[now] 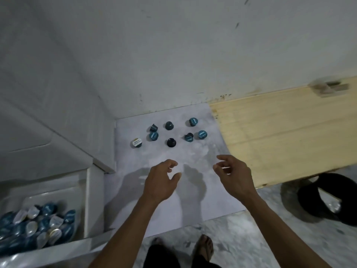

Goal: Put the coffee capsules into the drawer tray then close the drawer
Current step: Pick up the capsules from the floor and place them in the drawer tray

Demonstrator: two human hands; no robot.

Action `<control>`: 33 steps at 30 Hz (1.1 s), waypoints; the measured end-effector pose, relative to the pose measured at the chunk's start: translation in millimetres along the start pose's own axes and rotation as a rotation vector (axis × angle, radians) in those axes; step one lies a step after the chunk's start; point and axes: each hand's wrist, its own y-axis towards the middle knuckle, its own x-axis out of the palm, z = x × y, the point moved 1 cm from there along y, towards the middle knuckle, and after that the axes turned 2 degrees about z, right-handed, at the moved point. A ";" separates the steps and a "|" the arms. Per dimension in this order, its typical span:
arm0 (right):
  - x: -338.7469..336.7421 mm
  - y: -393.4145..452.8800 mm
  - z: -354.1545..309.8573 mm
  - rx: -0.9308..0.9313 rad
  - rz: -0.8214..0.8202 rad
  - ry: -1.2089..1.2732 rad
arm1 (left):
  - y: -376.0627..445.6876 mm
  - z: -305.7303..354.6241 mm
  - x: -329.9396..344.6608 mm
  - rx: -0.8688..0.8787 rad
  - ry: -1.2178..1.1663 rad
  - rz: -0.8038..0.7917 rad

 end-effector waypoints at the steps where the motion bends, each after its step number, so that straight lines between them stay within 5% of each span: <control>1: -1.2 2.0 -1.9 0.002 0.000 -0.013 | 0.1 0.3 1.0 -0.012 0.011 0.018; 5: 5.4 18.4 -9.4 0.001 -0.009 -0.051 | 24.3 1.5 -3.8 -0.071 0.035 0.106; 18: 58.9 139.3 14.4 -0.065 -0.090 -0.312 | 133.1 -29.7 34.8 -0.134 0.325 -0.038; 27: 67.8 162.9 34.3 -0.289 -0.120 -0.339 | 136.3 -25.1 51.7 -0.125 0.152 0.194; 33: 71.9 166.9 34.5 -0.349 -0.111 -0.334 | 134.6 -23.2 57.8 -0.107 0.108 0.209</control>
